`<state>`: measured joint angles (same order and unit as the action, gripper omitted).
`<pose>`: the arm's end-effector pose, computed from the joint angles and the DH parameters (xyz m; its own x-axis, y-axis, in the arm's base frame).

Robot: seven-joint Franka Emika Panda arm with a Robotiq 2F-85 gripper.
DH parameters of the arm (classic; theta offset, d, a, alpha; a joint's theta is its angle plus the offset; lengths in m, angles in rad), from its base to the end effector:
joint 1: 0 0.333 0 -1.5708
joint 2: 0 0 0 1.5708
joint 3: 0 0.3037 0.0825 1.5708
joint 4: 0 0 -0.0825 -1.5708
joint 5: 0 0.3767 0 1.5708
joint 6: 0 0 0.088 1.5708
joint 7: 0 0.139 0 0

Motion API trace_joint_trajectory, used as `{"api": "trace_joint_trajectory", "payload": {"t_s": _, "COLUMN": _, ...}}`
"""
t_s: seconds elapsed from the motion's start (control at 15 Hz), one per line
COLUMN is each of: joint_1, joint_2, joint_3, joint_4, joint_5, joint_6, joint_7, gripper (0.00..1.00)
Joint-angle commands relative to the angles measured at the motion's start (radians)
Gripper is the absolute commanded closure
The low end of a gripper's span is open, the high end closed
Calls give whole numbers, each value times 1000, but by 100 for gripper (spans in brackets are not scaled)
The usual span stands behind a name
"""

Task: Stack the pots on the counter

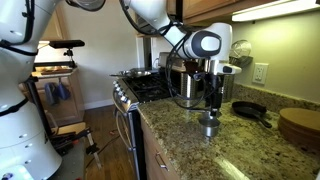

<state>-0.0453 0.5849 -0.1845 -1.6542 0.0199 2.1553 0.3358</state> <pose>0.6452 -0.1397 0.2317 0.8501 -0.5249 -0.0421 -0.5187 -0.8485 0.1054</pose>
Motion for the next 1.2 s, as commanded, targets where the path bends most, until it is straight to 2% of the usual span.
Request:
{"api": "trace_joint_trajectory", "payload": {"t_s": 0.0, "joint_1": -3, "joint_2": -51, "joint_3": -12, "joint_4": -58, "joint_5": -20, "joint_6": -11, "joint_7": 39, "gripper": 46}}
{"api": "trace_joint_trajectory", "payload": {"t_s": 1.07, "joint_1": -17, "joint_2": -34, "joint_3": -17, "joint_4": -71, "joint_5": -6, "joint_6": -14, "joint_7": 58, "gripper": 45}}
{"api": "trace_joint_trajectory", "payload": {"t_s": 1.13, "joint_1": -17, "joint_2": -35, "joint_3": -17, "joint_4": -72, "joint_5": -6, "joint_6": -14, "joint_7": 58, "gripper": 31}}
